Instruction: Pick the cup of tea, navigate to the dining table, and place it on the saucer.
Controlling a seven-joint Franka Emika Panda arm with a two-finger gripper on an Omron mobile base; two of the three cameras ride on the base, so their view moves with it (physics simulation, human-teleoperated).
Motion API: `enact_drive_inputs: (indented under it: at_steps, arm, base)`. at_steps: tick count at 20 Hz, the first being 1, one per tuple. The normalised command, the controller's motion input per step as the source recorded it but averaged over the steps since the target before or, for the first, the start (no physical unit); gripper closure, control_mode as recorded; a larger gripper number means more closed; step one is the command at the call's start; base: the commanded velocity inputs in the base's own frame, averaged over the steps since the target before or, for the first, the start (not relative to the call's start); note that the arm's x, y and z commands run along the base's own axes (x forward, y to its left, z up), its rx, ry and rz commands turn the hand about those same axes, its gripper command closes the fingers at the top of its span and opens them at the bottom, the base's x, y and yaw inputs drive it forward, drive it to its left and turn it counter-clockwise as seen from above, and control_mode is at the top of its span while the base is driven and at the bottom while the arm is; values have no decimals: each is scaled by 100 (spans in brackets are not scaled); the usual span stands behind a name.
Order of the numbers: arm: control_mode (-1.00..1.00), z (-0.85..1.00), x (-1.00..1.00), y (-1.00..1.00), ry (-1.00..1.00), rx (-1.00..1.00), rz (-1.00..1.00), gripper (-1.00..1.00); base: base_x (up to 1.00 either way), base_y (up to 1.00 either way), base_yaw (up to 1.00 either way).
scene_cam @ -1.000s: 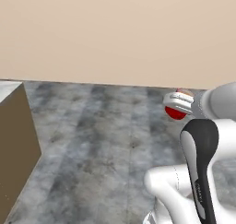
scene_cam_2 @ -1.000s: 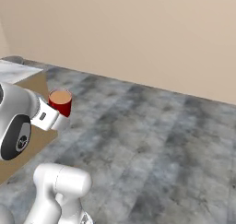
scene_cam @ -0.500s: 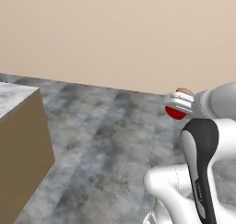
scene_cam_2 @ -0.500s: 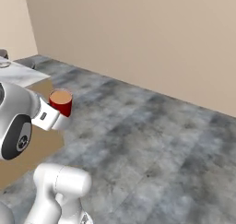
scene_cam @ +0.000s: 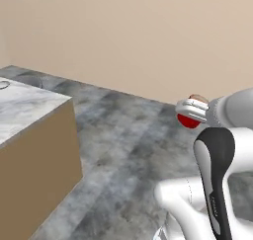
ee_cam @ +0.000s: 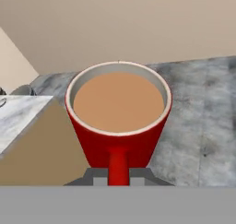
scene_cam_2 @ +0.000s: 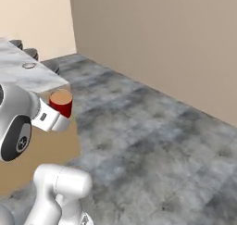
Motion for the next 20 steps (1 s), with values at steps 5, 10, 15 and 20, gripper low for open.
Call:
enact_drive_inputs:
  at_steps: [5,10,15,20]
  arm:
    - [100,0,0,0,0,0,0,100]
    - [100,0,0,0,0,0,0,100]
    - [100,0,0,0,0,0,0,100]
    - [100,0,0,0,0,0,0,100]
  base:
    - [100,-12,46]
    - [99,-16,47]
    - [99,-30,47]
    - [92,-41,49]
